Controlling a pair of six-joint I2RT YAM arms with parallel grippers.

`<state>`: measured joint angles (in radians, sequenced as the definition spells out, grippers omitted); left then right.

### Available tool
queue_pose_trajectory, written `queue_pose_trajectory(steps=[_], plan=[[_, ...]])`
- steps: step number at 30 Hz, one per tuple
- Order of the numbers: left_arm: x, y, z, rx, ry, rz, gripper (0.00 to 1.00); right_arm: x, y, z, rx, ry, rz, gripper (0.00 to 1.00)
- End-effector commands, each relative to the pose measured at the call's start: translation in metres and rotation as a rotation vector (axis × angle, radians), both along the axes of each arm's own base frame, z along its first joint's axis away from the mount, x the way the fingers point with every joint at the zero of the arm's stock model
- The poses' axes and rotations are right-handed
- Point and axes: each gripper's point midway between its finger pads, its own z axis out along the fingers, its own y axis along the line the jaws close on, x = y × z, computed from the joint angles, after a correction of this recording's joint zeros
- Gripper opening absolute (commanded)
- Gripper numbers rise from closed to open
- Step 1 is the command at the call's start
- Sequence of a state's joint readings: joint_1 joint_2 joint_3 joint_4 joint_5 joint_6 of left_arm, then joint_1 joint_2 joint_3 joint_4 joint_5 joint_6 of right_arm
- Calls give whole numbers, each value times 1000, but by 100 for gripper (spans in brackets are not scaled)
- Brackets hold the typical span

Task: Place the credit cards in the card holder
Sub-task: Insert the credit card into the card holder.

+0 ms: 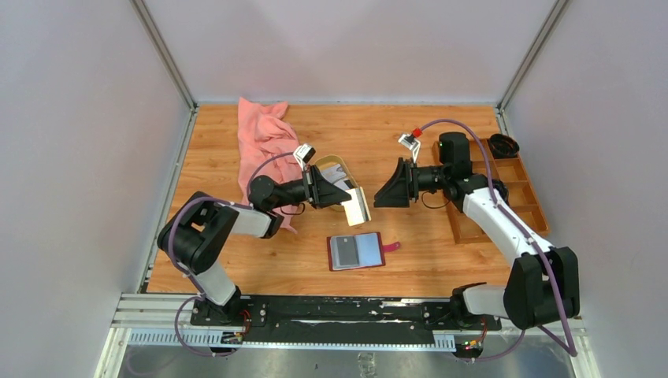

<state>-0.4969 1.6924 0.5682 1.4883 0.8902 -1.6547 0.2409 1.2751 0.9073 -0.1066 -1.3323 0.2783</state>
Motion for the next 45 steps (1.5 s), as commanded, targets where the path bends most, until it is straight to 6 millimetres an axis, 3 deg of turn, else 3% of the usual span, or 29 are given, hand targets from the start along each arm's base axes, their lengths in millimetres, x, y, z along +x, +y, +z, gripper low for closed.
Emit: queue_pose_trajectory(steps=[1,11,27,36,40,45], plan=[[-12,2,3,2,-267,48,0,-6,-3,17,57,-8,37,78],[-26,-10,-21,50,-315,-58,0,-6,10,3,55,44,109,62],[-31,-18,-34,70,-309,-124,0,-9,26,-17,2,86,162,45],[-32,-18,-38,87,-308,-135,0,-12,30,-19,4,101,189,18],[-32,-17,-36,85,-313,-129,0,-13,31,-19,12,112,206,1],[-35,-13,-23,72,-334,-105,21,-18,29,-23,25,94,223,0]])
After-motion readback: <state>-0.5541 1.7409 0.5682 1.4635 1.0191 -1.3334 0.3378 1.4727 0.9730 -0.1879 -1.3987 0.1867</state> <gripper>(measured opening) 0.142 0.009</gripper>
